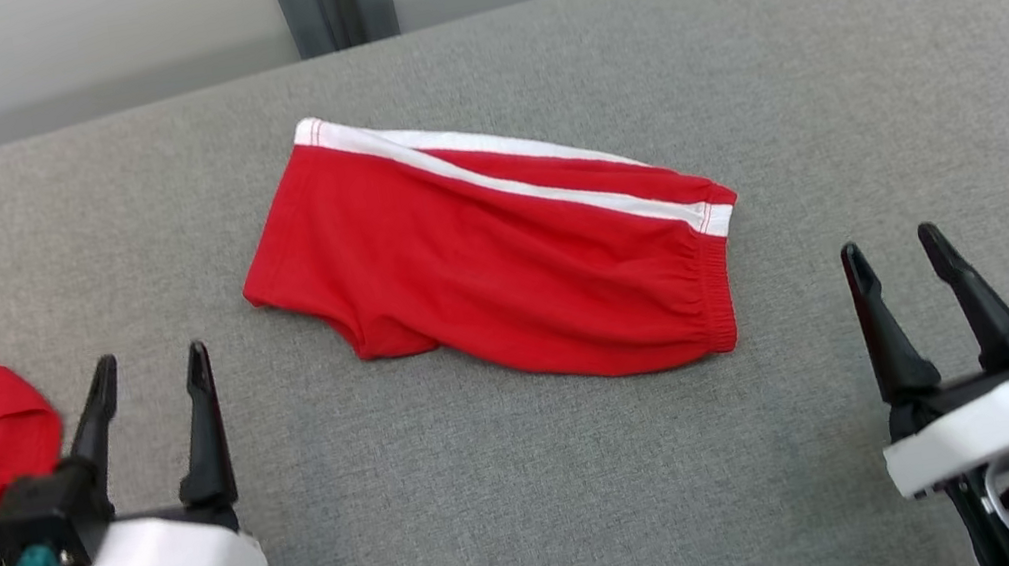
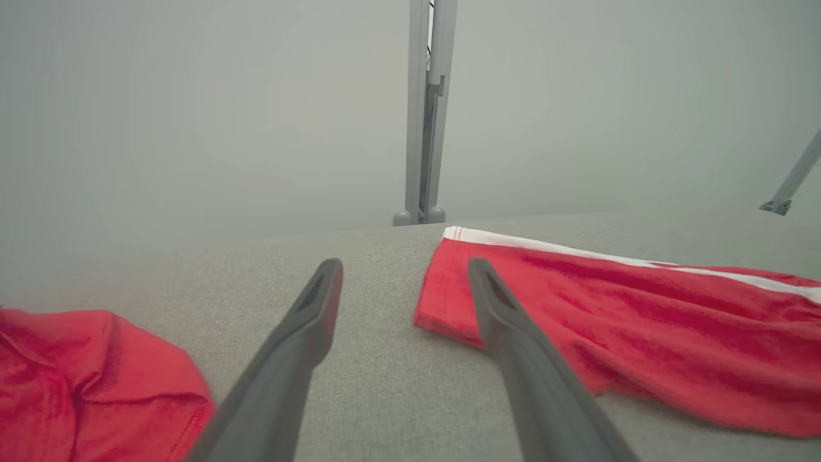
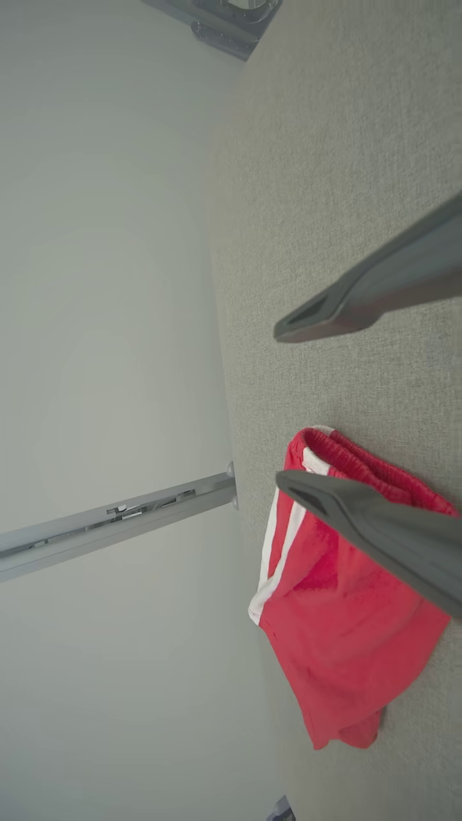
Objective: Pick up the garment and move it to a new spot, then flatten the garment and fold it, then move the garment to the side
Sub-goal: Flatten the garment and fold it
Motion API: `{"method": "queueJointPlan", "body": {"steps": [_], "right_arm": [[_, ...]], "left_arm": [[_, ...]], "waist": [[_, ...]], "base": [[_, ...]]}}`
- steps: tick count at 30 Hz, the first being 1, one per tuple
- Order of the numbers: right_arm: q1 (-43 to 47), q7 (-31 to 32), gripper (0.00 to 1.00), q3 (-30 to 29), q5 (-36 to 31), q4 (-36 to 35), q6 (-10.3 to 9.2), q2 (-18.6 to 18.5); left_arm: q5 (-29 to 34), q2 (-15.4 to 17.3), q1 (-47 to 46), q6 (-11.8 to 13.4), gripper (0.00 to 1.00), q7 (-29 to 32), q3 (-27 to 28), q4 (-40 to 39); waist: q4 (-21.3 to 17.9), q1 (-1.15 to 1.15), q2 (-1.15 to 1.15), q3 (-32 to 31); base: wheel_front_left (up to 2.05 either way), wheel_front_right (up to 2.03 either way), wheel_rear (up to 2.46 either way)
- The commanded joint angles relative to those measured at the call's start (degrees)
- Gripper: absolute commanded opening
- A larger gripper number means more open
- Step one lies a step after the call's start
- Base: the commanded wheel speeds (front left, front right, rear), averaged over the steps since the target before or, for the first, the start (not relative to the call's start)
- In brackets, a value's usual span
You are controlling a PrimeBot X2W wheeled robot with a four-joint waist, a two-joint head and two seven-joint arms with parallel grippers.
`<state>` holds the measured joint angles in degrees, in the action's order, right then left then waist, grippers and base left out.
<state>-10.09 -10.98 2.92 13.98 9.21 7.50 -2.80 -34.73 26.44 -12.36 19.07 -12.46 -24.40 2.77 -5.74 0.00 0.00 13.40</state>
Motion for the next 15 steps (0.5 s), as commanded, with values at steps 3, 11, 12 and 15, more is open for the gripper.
{"method": "queueJointPlan", "body": {"steps": [3,11,12,15], "right_arm": [[3.2,1.4,1.00,-0.5,-0.8,-2.1,-0.02,-0.2],[6.8,4.3,1.00,-0.3,-1.3,-5.3,-0.02,-0.3],[7.0,4.5,1.00,-0.2,-1.1,-5.6,-0.02,-0.2],[7.3,5.0,1.00,-0.1,-0.9,-6.2,-0.02,-0.2]], "left_arm": [[0.2,0.7,3.1,1.7,1.00,0.9,-0.3,-2.1],[0.1,0.9,5.3,3.9,1.00,3.4,-1.1,-4.2],[0.2,0.9,5.2,3.9,1.00,3.6,-1.1,-4.3],[0.0,0.8,4.8,4.3,1.00,4.0,-1.1,-4.3]], "waist": [[0.2,0.00,0.00,-2.4],[-0.2,0.00,0.00,-4.2],[-0.2,0.00,0.00,-4.2],[-0.3,0.00,0.00,-4.2]], "base": [[0.00,0.00,0.00],[0.00,0.00,0.00],[0.00,0.00,0.00],[0.00,0.00,0.00]]}}
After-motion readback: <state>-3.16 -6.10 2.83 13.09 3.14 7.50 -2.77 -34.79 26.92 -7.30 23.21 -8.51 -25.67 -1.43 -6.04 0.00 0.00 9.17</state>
